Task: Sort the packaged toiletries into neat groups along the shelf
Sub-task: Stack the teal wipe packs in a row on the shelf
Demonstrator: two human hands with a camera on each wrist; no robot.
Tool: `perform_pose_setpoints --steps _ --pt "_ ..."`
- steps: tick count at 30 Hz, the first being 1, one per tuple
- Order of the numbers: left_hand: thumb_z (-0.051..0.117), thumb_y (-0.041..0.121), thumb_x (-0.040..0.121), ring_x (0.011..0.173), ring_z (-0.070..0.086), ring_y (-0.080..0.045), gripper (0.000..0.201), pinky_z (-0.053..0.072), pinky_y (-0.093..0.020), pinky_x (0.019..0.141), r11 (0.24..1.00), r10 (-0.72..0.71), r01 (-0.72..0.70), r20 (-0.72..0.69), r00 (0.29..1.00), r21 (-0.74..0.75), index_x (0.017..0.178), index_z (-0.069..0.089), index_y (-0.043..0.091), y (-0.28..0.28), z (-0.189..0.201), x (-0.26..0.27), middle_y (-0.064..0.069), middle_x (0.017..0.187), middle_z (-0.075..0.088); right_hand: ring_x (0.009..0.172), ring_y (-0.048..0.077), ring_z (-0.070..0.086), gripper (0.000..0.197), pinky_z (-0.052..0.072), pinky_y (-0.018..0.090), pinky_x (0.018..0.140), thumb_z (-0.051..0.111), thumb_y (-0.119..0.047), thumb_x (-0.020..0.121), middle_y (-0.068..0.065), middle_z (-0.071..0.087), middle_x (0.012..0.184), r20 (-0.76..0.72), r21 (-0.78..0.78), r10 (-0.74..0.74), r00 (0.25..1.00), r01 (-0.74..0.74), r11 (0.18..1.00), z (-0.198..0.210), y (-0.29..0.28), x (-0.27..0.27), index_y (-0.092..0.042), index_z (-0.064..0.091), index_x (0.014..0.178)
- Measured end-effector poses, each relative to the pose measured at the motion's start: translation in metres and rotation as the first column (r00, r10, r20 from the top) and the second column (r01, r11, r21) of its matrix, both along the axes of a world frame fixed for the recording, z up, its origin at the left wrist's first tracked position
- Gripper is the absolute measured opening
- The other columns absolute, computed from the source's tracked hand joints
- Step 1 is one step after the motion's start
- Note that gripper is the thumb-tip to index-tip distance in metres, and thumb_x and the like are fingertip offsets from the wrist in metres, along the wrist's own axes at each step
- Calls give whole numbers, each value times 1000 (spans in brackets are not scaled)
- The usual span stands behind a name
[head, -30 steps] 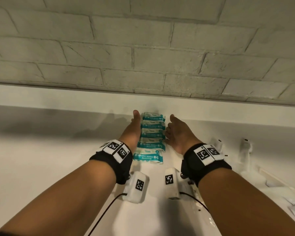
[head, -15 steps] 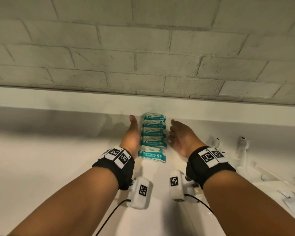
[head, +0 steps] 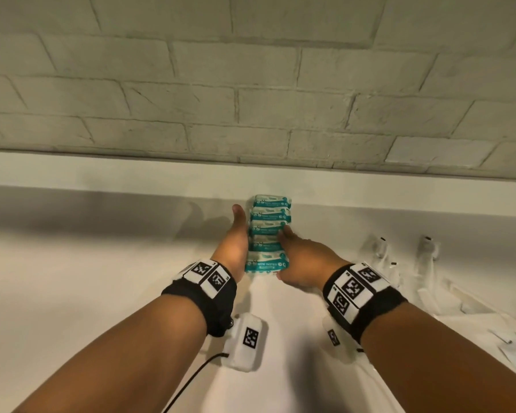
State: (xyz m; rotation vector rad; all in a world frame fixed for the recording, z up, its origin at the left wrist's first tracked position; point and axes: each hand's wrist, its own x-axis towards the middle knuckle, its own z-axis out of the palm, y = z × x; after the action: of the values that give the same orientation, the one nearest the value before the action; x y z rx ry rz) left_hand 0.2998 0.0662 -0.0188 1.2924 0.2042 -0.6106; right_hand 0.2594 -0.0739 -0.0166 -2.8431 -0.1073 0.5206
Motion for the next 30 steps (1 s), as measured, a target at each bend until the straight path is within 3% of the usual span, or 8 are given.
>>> perform_pose_setpoints --steps 3,7,10,12,15,18,25,30 --pt "12 74 88 96 72 -28 85 55 -38 84 1000 -8 7 11 1000 13 98 74 18 2 -6 9 -15 107 72 103 9 62 80 53 25 88 66 -30 78 -4 36 151 -112 258 -61 992 88 962 0 -9 2 -27 26 147" --pt "13 66 94 73 73 -20 67 50 -33 71 999 3 -4 28 1000 34 78 60 20 -1 -6 29 -1 68 75 100 4 59 62 48 2 67 53 2 92 -7 46 135 -287 633 -266 920 391 669 15 -17 17 -17 26 145" --pt "12 63 96 76 64 -17 58 48 -31 72 998 4 -8 59 998 67 74 48 23 -7 -3 45 8 50 67 141 22 31 65 30 26 108 46 -17 100 5 22 159 -325 609 -436 839 538 583 16 -25 37 -19 12 154" --pt "13 66 94 77 65 -16 56 49 -34 85 997 5 -10 69 998 76 73 48 27 -10 -4 56 3 61 72 144 24 26 56 19 32 115 37 -30 103 8 24 158 -258 552 -473 843 530 644 12 -29 47 -19 16 154" --pt "15 68 93 80 65 -16 41 45 -35 91 994 1 -13 111 994 105 91 47 42 -11 -8 66 8 96 63 133 26 43 49 29 38 114 34 -36 103 13 45 146 -292 664 -488 822 542 515 10 -31 60 -9 41 143" --pt "14 75 87 97 67 -24 70 45 -43 102 990 -75 58 129 989 128 54 65 41 -12 -14 74 3 78 74 117 31 57 41 38 44 109 41 -35 101 17 63 124 -366 727 -493 789 573 378 3 -29 69 -5 61 119" --pt "17 89 71 101 70 -30 91 45 -49 102 981 -159 141 130 979 136 94 76 23 -10 -19 79 -14 104 73 102 24 57 39 48 27 83 36 -23 103 21 60 125 -391 784 -450 803 547 294 2 -22 70 1 52 130" --pt "16 86 75 100 70 -30 87 46 -48 101 981 -153 134 135 979 139 91 76 26 -12 -19 80 -13 103 74 104 24 57 36 45 32 94 37 -20 103 19 60 125 -393 799 -432 812 534 277 2 -22 69 0 52 130"
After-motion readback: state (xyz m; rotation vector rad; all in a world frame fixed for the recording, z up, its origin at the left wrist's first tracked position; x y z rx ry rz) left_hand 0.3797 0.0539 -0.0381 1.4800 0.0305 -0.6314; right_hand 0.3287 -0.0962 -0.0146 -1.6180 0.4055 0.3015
